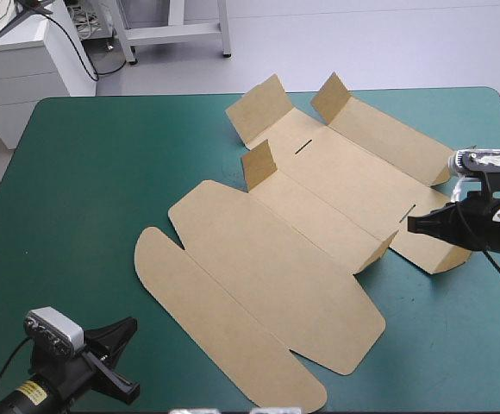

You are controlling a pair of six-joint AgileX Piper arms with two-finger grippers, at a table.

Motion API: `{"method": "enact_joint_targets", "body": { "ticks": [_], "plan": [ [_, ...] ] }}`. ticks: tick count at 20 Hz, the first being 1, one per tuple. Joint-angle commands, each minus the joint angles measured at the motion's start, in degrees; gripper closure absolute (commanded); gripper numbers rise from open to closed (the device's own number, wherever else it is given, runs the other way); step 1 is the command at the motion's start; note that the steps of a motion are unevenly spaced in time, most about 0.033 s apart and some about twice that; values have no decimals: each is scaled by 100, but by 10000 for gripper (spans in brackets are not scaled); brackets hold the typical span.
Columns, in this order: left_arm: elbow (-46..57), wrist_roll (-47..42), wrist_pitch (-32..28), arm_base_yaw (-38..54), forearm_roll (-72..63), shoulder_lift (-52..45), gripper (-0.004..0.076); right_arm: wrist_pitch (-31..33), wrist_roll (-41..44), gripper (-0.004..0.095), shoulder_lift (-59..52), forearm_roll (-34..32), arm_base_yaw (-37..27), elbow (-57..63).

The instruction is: Fold the box

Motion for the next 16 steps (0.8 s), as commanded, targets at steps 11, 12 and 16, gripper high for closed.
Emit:
{"method": "enact_joint_targets", "body": {
  "ticks": [11,12,16],
  "plan": [
    [-145,11,-365,-26,-273,128,732,-225,73,473,372,291,-24,-257],
    [-145,11,-365,-26,-273,128,732,-248,73,473,372,291,-24,-236],
    [-145,11,-365,-26,-273,128,732,-267,117,479,372,389,-24,-230]
  ]
}}
